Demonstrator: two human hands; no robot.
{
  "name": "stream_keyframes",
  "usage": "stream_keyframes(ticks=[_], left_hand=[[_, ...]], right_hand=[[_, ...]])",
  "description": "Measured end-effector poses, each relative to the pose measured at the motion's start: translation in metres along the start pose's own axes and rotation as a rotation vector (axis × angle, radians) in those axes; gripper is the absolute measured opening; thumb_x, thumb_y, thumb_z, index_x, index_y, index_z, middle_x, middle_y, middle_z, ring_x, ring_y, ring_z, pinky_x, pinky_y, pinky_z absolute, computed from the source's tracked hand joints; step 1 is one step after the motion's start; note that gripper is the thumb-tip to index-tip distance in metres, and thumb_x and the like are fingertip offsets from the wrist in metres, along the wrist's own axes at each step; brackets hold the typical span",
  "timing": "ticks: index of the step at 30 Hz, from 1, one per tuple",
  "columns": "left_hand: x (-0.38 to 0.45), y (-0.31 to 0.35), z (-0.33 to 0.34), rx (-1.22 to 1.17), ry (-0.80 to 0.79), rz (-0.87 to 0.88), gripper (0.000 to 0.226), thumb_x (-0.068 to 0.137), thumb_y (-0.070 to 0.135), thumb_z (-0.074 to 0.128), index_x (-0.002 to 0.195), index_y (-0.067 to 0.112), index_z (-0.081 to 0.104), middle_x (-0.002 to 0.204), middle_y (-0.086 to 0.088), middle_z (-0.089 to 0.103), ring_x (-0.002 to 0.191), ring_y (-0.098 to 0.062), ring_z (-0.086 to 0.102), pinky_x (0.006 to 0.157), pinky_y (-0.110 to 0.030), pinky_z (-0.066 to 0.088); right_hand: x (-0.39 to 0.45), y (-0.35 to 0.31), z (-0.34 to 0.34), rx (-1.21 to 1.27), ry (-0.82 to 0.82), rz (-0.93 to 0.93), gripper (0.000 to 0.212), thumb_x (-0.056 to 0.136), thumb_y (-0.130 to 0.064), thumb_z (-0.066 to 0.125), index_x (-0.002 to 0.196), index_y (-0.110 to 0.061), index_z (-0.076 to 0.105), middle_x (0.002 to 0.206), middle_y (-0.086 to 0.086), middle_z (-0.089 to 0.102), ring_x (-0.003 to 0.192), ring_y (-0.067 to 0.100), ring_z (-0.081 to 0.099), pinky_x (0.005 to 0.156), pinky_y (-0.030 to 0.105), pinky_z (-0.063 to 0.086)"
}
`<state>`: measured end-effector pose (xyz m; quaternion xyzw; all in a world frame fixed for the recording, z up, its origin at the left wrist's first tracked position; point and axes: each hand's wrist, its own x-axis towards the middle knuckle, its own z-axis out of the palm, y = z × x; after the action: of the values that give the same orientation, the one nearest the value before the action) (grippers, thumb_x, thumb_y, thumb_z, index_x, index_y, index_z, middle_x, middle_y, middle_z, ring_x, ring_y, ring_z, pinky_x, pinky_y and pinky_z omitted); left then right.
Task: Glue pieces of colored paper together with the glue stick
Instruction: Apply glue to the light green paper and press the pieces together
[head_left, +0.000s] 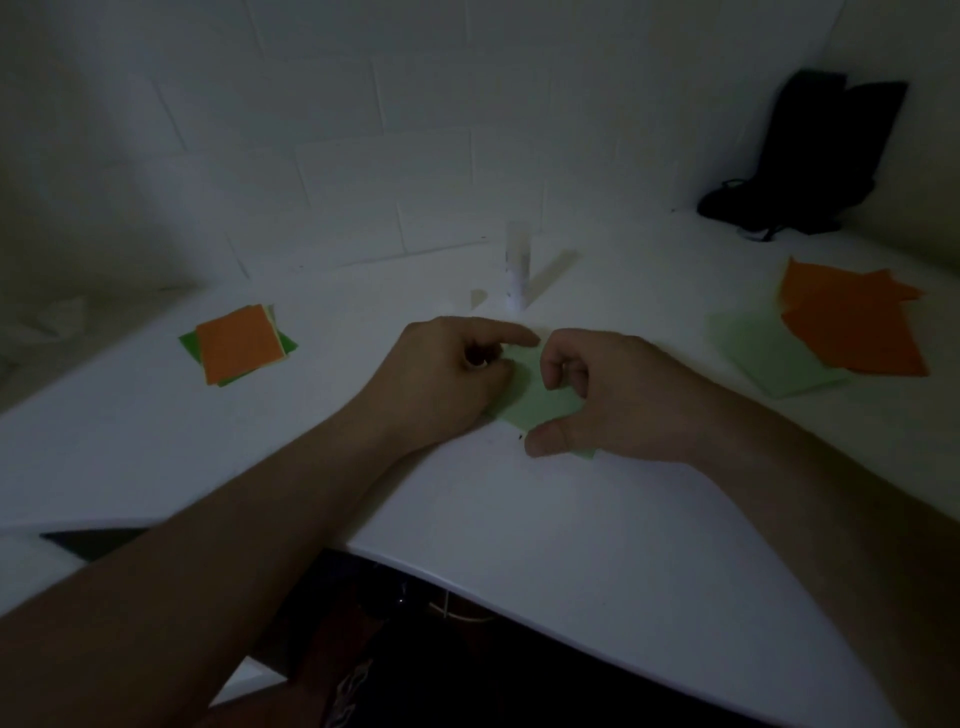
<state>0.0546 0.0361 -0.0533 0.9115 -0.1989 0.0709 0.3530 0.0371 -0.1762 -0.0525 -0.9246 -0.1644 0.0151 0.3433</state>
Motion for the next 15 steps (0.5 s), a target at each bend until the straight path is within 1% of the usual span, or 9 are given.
stream_keyframes(ticks=[2,4,6,7,9,10,13,15], left_hand=[[-0.0008,0.0009,0.0001,-0.017,0.014,0.001,0.038,0.095,0.020,0.063,0.125,0.042,0.069,0.098,0.015,0.071,0.072,0.010,0.061,0.070,-0.006,0.045],[-0.0001,0.0016,0.0002,-0.026,0.023,0.003,0.036,0.096,0.021,0.062,0.126,0.040,0.070,0.092,0.014,0.072,0.066,0.010,0.060,0.064,-0.005,0.041],[0.0000,0.0029,-0.0001,-0.012,0.018,-0.003,0.035,0.095,0.022,0.064,0.126,0.038,0.070,0.090,0.015,0.072,0.071,0.010,0.061,0.065,-0.004,0.041],[-0.0004,0.0035,-0.0003,-0.006,0.011,-0.007,0.036,0.094,0.023,0.065,0.127,0.038,0.070,0.089,0.016,0.072,0.075,0.011,0.062,0.067,-0.003,0.041],[-0.0015,0.0047,-0.0010,0.005,0.003,-0.009,0.039,0.090,0.026,0.070,0.127,0.037,0.069,0.086,0.018,0.070,0.082,0.009,0.064,0.070,-0.002,0.043],[-0.0017,0.0050,-0.0010,0.015,0.003,-0.004,0.041,0.088,0.028,0.073,0.127,0.038,0.069,0.085,0.019,0.069,0.083,0.007,0.064,0.072,-0.002,0.043],[-0.0014,0.0035,0.0001,0.044,0.006,0.030,0.046,0.082,0.030,0.082,0.126,0.037,0.069,0.083,0.019,0.069,0.079,0.005,0.065,0.075,-0.004,0.044],[-0.0007,0.0011,0.0009,0.038,0.010,0.054,0.048,0.079,0.030,0.084,0.124,0.038,0.070,0.082,0.018,0.070,0.081,0.003,0.065,0.076,-0.006,0.045]], right_hand=[[0.0016,0.0008,-0.0018,0.074,0.045,-0.012,0.043,0.067,-0.060,0.080,0.083,-0.026,0.058,0.067,-0.014,0.051,0.057,0.003,0.042,0.058,0.026,0.039],[0.0029,0.0026,-0.0028,0.057,0.152,-0.011,0.036,0.077,-0.056,0.076,0.078,-0.025,0.057,0.063,-0.012,0.050,0.054,0.002,0.042,0.054,0.023,0.036],[0.0026,0.0031,-0.0014,-0.043,0.209,-0.021,0.039,0.074,-0.055,0.081,0.077,-0.026,0.056,0.066,-0.011,0.053,0.057,0.005,0.045,0.055,0.028,0.039],[0.0019,0.0024,0.0001,-0.072,0.211,-0.019,0.043,0.069,-0.059,0.082,0.076,-0.026,0.055,0.070,-0.010,0.055,0.062,0.005,0.048,0.059,0.030,0.042],[0.0008,-0.0004,0.0034,-0.096,0.182,0.001,0.050,0.059,-0.069,0.078,0.075,-0.029,0.054,0.076,-0.010,0.059,0.071,0.009,0.054,0.069,0.033,0.049],[0.0009,-0.0017,0.0050,-0.124,0.168,0.003,0.052,0.056,-0.074,0.075,0.075,-0.030,0.054,0.079,-0.011,0.059,0.075,0.008,0.056,0.073,0.035,0.050],[0.0027,-0.0008,0.0067,-0.159,0.151,-0.003,0.055,0.052,-0.079,0.071,0.075,-0.033,0.053,0.084,-0.014,0.059,0.081,0.006,0.057,0.078,0.038,0.053],[0.0024,0.0022,0.0048,-0.137,0.156,0.003,0.054,0.053,-0.078,0.072,0.074,-0.032,0.053,0.084,-0.013,0.060,0.080,0.007,0.058,0.078,0.039,0.053]])
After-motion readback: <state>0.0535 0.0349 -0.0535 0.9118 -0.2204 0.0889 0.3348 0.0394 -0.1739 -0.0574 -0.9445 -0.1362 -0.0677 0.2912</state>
